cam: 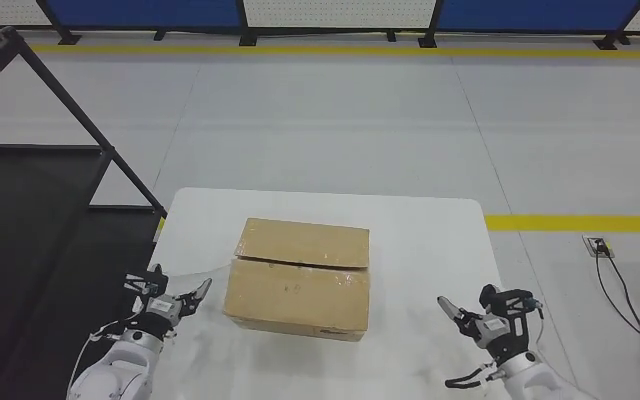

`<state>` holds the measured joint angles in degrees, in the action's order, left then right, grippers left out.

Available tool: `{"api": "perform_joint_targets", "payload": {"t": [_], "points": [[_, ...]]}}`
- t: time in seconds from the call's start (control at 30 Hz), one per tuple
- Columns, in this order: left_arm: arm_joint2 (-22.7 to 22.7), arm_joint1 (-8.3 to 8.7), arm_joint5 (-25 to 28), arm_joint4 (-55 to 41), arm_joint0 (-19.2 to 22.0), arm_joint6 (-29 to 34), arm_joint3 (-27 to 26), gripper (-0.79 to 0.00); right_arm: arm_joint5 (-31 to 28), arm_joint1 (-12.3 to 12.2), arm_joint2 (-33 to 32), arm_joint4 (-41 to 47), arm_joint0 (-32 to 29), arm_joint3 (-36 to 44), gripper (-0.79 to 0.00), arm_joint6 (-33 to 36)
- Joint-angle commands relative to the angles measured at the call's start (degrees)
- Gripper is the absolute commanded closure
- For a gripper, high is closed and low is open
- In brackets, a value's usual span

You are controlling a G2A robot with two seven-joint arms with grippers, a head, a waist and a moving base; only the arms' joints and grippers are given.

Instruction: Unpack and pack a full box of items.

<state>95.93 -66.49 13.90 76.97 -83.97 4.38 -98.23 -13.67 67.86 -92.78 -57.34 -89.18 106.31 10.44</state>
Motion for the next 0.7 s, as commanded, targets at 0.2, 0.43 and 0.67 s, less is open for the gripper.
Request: {"api": "perform_joint_targets", "payload": {"t": [0.2, 0.43, 0.67], "points": [[0.1, 0.23, 3.2, 1.0, -3.1, -1.6, -0.4, -0.785, -2.2, -0.1, 0.2, 2.8, 1.3, -0.2, -0.785, 2.3], [-2.6, 0.09, 3.0, 2.2, -0.6, -1.4, 1.0, -0.785, -1.7, 0.0, 0.9, 5.5, 2.3, -1.1, -0.785, 3.8], [-4.1, 0.09, 4.4, 2.7, 0.3, -1.8, 1.1, -0.785, -3.9, 0.0, 1.8, 13.1, 7.5, -5.3, -0.785, 8.8]]}}
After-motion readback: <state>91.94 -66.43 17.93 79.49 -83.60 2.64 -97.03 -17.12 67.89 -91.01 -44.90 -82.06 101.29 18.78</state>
